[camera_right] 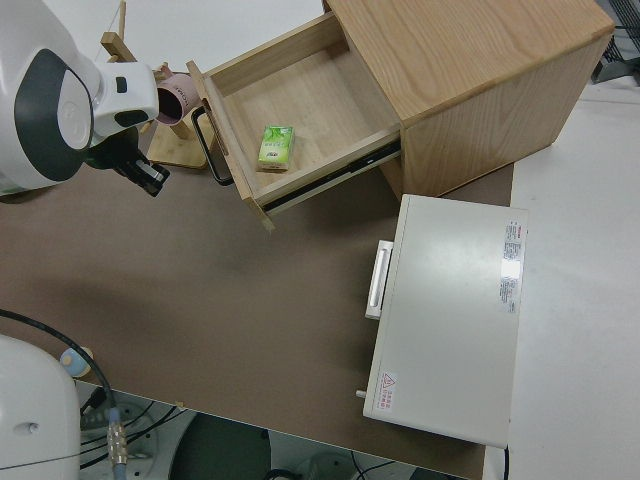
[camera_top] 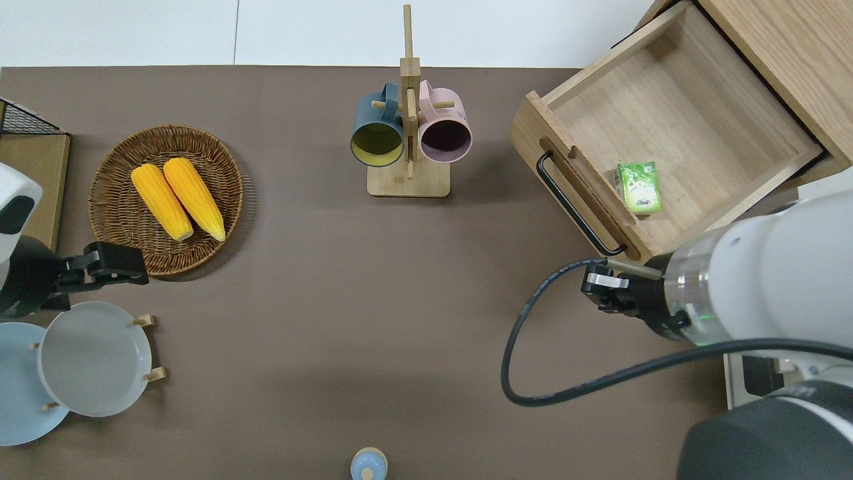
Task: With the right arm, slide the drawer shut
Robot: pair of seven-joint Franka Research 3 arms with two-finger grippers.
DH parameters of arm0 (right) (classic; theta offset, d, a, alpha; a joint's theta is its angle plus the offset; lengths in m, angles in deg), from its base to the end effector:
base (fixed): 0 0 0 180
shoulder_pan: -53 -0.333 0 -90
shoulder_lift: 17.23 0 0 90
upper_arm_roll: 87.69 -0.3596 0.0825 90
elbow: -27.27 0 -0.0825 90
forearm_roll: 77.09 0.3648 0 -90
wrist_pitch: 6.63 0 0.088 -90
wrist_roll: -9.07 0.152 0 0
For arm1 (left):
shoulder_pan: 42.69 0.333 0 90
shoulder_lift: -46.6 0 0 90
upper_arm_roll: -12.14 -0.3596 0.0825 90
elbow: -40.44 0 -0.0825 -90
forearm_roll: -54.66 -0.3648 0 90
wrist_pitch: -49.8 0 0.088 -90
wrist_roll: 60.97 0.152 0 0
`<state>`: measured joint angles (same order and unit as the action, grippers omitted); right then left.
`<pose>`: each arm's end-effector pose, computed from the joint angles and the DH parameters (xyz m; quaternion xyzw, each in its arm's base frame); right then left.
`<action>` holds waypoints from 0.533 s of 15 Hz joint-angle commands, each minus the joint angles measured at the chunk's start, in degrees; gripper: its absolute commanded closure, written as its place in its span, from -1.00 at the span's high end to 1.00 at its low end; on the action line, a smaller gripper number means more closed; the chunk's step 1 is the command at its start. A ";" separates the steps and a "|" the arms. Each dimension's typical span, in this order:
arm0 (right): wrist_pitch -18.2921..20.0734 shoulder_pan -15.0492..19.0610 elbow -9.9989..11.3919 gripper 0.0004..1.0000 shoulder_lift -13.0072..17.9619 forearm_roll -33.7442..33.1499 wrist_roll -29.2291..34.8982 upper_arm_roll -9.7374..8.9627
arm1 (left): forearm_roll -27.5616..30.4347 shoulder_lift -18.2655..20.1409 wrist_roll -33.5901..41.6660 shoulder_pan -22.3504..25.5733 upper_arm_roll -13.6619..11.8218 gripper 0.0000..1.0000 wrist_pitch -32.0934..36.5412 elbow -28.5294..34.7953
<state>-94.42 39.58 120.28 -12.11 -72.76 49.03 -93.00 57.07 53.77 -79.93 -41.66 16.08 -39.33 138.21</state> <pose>0.4685 0.1737 0.6424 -0.9826 0.1829 0.0174 0.0288 0.4857 -0.0334 0.6245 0.9899 0.1398 -0.0159 0.0140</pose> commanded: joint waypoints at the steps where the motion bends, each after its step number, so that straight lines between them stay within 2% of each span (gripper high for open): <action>1: -3.95 -2.75 7.07 -1.00 2.61 1.56 8.00 -0.22 | 0.05 0.48 0.51 -0.07 -0.25 0.99 0.89 -0.21; 3: -10.35 -3.55 13.74 -1.00 4.36 1.56 14.67 -1.89 | 0.05 0.48 0.51 -0.07 -0.25 0.99 0.89 -0.21; 4: -12.65 -3.64 15.86 -1.00 4.54 1.48 17.31 -2.94 | 0.05 0.48 0.51 -0.07 -0.25 0.99 0.97 -0.21; 7: -19.59 -4.34 20.70 -1.00 4.28 1.13 23.30 -3.65 | 0.05 0.48 0.51 -0.07 -0.25 0.99 0.89 -0.21; 8: -21.53 -4.34 21.59 -1.00 4.02 1.21 24.45 -3.65 | 0.05 0.48 0.51 -0.07 -0.25 0.99 0.89 -0.21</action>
<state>-109.44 35.31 135.79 -10.38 -72.73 68.99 -96.84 57.07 53.77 -79.93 -41.66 16.08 -39.33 138.21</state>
